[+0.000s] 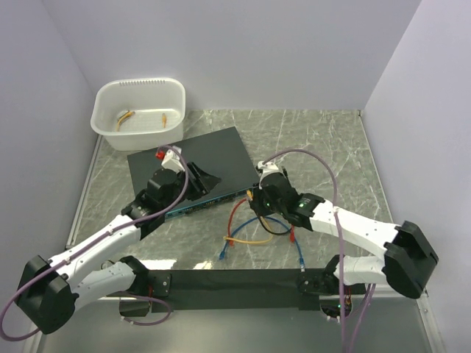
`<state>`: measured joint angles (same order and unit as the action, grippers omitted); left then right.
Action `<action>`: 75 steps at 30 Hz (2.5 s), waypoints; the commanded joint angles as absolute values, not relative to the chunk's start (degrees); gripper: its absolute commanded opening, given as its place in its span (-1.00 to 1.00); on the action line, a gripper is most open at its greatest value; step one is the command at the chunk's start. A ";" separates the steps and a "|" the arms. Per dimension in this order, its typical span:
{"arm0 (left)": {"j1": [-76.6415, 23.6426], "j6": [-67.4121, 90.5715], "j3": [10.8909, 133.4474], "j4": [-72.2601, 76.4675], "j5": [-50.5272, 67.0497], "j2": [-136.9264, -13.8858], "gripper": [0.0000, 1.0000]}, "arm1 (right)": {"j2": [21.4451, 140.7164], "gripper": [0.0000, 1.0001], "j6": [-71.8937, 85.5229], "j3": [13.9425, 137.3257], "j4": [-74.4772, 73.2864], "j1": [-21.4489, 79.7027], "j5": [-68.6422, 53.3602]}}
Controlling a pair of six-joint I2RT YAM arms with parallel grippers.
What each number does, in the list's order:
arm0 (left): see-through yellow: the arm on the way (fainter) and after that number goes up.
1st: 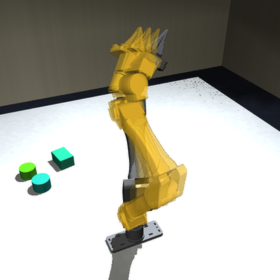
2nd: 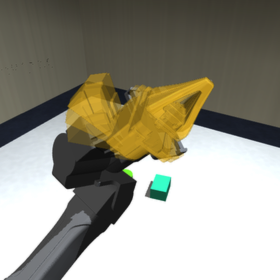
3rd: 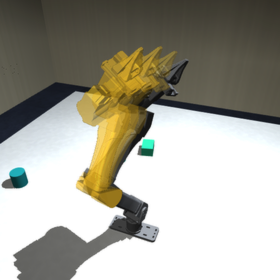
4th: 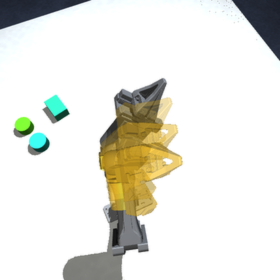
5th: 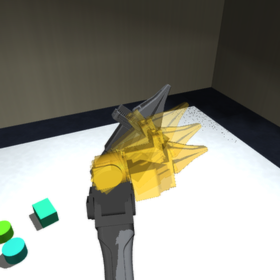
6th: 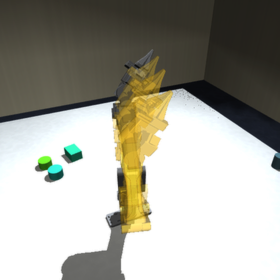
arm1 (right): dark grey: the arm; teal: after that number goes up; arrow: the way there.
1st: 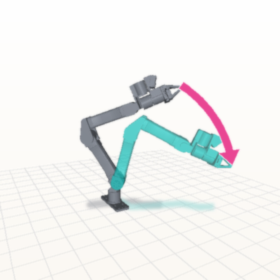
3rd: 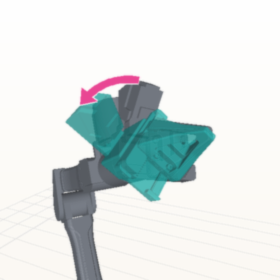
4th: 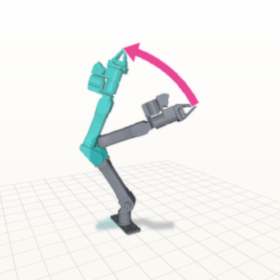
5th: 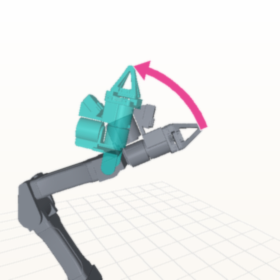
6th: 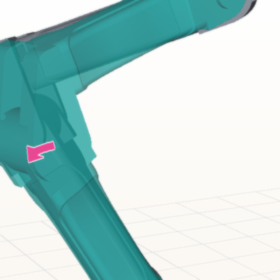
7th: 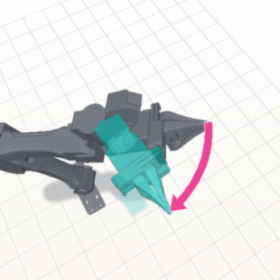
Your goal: Insert the plug into the switch port
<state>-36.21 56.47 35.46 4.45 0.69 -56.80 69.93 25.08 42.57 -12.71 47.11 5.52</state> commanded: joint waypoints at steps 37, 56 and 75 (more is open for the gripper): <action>-45.53 46.24 25.74 3.46 -5.17 -58.54 -0.99 | 89.20 -1.00 27.06 50.71 -3.52 44.47 6.68; -43.86 40.87 24.18 -8.18 -23.20 -47.73 -0.99 | 93.78 -1.00 28.30 54.40 -2.72 44.83 7.47; -43.77 41.22 22.15 -5.54 -24.43 -48.95 -0.99 | 93.96 -1.00 29.62 54.84 -3.52 44.74 11.51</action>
<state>-43.97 41.21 22.48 -7.57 -22.92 -48.58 94.59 28.82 52.29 -5.69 44.64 8.34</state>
